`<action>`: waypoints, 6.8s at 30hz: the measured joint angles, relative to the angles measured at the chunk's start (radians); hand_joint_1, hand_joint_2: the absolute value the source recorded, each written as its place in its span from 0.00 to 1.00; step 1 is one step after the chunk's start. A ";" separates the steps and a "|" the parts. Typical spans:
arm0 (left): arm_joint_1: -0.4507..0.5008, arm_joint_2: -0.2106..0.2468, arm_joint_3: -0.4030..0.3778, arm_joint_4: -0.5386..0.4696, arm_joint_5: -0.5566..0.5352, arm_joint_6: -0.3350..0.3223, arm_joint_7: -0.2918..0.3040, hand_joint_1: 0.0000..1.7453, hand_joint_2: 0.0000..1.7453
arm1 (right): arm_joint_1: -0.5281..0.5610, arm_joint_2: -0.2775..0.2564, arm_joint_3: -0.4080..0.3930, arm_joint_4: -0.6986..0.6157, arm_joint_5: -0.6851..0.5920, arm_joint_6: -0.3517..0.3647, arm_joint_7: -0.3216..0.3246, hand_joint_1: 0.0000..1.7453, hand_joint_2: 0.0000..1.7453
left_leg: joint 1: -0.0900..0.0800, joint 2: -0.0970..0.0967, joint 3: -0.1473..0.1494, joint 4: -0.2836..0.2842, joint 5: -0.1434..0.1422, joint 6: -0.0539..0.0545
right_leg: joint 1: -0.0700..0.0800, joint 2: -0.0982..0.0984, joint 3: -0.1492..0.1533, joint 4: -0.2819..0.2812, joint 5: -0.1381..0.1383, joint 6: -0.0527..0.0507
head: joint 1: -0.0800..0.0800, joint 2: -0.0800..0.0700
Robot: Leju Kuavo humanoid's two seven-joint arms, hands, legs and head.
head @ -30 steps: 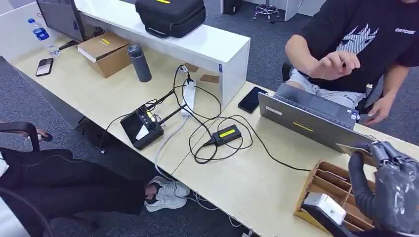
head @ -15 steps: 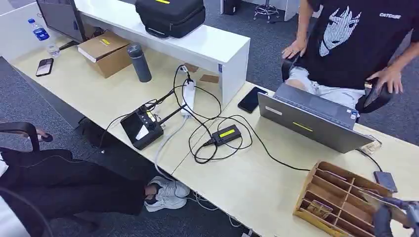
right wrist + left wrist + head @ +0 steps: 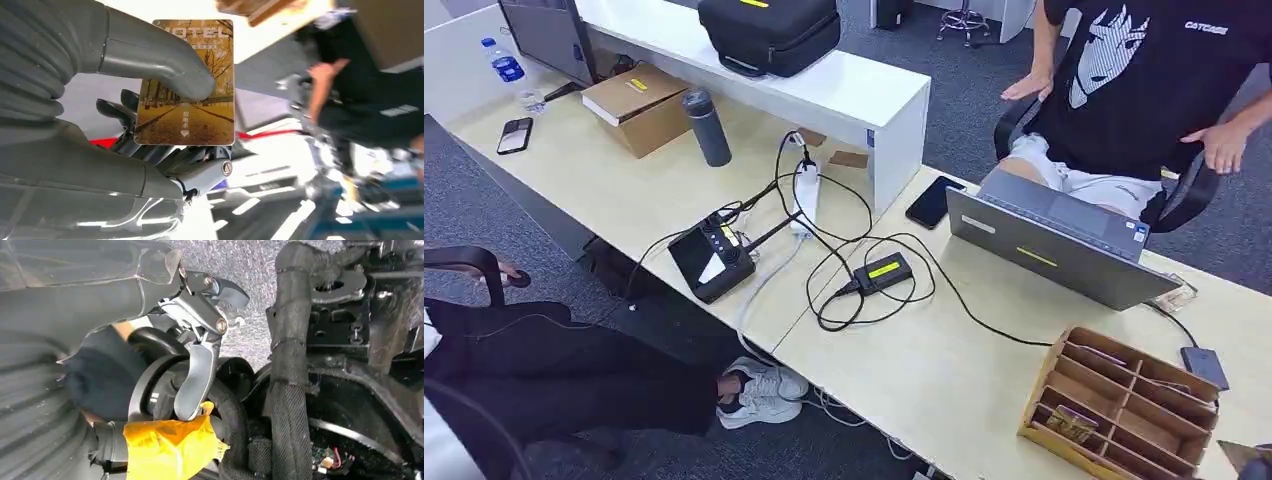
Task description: Pass the card to the sensor for recognition and then transmit it.
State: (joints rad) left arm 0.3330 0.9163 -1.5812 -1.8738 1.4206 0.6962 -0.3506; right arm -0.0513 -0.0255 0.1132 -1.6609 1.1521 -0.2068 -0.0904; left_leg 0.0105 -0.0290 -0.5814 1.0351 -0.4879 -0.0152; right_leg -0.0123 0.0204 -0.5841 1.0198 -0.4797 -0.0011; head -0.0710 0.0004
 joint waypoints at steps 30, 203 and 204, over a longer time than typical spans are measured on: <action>-0.002 -0.007 0.000 0.000 0.027 0.000 -0.021 0.00 1.00 | 0.025 0.084 -0.245 0.260 0.004 0.015 -0.076 1.00 1.00 | 0.000 0.000 0.000 0.000 0.000 0.000 | 0.000 0.000 0.000 0.000 0.000 0.000 | 0.000 0.000; -0.030 0.035 0.000 0.019 -0.047 -0.073 0.078 0.00 1.00 | -0.422 0.084 0.303 0.249 0.380 -0.005 0.112 1.00 1.00 | 0.002 0.001 -0.001 -0.001 0.007 -0.005 | 0.002 0.001 -0.003 0.002 0.007 -0.005 | 0.000 0.000; -0.031 0.035 0.000 0.024 -0.051 -0.081 0.082 0.00 1.00 | -0.437 0.089 0.301 0.246 0.372 0.020 0.112 1.00 1.00 | 0.002 0.001 -0.001 -0.001 0.007 -0.005 | 0.002 0.001 -0.003 0.002 0.007 -0.006 | 0.000 0.000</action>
State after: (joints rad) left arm 0.3020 0.9514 -1.5816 -1.8498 1.3691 0.6154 -0.2690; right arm -0.4883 0.0637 0.4139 -1.4145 1.5240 -0.1864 0.0213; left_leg 0.0123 -0.0282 -0.5824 1.0344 -0.4808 -0.0203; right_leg -0.0100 0.0213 -0.5868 1.0216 -0.4728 -0.0066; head -0.0710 0.0004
